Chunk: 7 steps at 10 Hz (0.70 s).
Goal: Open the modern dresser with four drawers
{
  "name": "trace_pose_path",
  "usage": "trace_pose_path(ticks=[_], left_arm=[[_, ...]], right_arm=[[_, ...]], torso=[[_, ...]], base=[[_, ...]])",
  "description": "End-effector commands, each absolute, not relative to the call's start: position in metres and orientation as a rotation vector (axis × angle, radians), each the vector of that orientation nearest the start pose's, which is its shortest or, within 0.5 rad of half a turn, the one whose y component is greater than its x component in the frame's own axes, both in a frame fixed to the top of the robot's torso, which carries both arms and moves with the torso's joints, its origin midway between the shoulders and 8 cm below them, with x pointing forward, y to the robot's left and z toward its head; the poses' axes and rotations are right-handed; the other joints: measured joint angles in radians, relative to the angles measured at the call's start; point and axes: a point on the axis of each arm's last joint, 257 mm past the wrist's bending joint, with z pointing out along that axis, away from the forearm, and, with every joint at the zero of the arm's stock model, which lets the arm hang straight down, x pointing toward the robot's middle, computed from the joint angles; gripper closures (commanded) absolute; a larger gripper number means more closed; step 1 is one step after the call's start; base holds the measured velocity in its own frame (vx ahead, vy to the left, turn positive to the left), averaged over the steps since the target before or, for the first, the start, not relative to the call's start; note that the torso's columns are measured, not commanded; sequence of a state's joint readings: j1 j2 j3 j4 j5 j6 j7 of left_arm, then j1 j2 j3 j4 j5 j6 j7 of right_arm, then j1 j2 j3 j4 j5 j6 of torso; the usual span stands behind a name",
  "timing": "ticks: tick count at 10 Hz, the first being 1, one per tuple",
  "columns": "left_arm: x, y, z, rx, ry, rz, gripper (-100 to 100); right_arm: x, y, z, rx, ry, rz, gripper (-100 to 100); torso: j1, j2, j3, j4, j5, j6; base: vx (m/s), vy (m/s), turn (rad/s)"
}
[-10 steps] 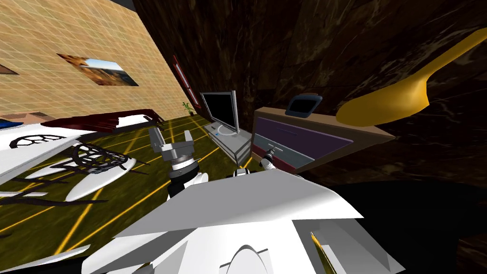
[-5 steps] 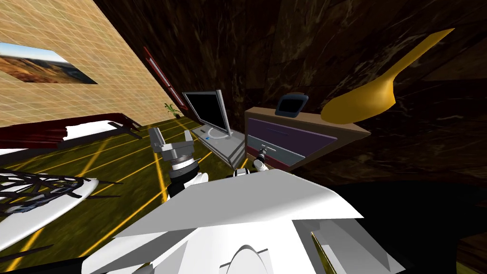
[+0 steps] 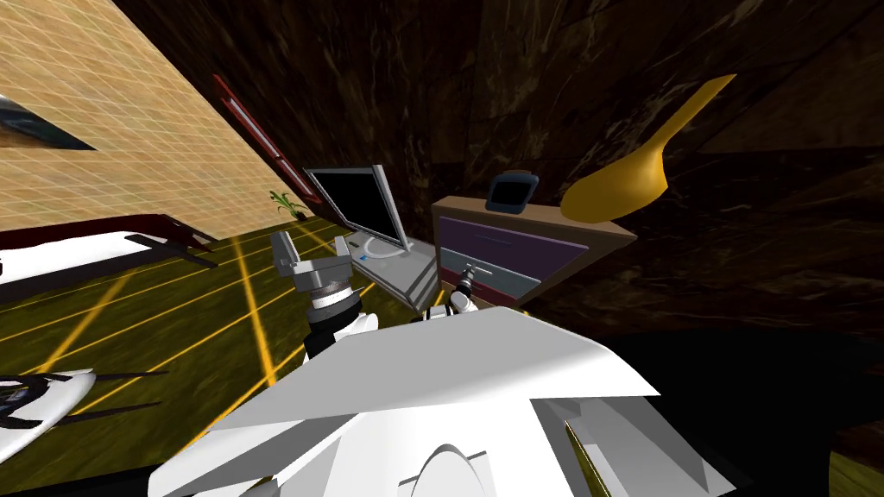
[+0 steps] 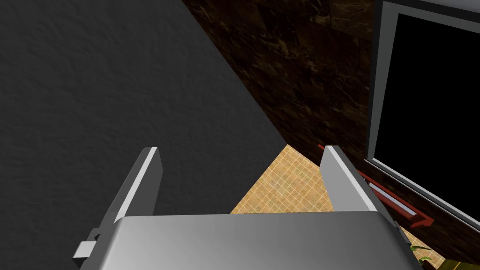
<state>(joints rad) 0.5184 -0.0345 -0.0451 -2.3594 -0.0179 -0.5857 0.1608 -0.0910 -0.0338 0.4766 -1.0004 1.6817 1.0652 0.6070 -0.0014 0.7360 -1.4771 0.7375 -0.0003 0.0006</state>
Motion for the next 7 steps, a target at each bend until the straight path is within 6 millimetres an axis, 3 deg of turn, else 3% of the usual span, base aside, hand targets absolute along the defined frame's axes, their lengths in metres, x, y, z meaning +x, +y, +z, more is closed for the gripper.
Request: trace_pose_path(ticks=[1,2,3,5,6,7], left_arm=[[0.311,0.263,0.068,-0.605,0.450,-1.510,0],[0.311,0.263,0.068,-0.605,0.450,-1.510,0],[0.311,0.263,0.068,-0.605,0.450,-1.510,0],[0.312,0.263,0.068,-0.605,0.450,-1.511,0],[0.311,0.263,0.068,-0.605,0.450,-1.511,0],[0.312,0.263,0.068,-0.605,0.450,-1.511,0]], right_arm=[[0.459,-0.242,-0.351,-0.510,1.740,-1.250,-100],[0.456,-0.245,-0.356,-0.511,1.744,-1.253,-100],[0.455,-0.286,-0.367,-0.497,1.775,-1.288,100],[0.455,-0.286,-0.367,-0.497,1.775,-1.288,100],[0.451,-0.328,-0.376,-0.470,1.803,-1.323,100],[0.446,-0.356,-0.387,-0.440,1.842,-1.331,100]], torso=[[0.001,0.001,0.000,0.000,0.000,-0.001],[0.003,0.004,0.002,0.001,0.001,-0.001],[0.004,0.005,0.003,0.001,0.001,-0.001],[0.003,0.004,0.003,-0.002,-0.003,-0.004],[-0.001,-0.002,-0.001,-0.002,-0.002,-0.002],[-0.002,-0.004,-0.002,-0.006,-0.005,-0.002]], base=[[0.045,-0.027,-0.016],[0.016,-0.009,0.008],[-0.085,0.061,0.346],[-0.098,0.049,0.156],[-0.103,0.087,0.340],[-0.155,0.160,0.442]])
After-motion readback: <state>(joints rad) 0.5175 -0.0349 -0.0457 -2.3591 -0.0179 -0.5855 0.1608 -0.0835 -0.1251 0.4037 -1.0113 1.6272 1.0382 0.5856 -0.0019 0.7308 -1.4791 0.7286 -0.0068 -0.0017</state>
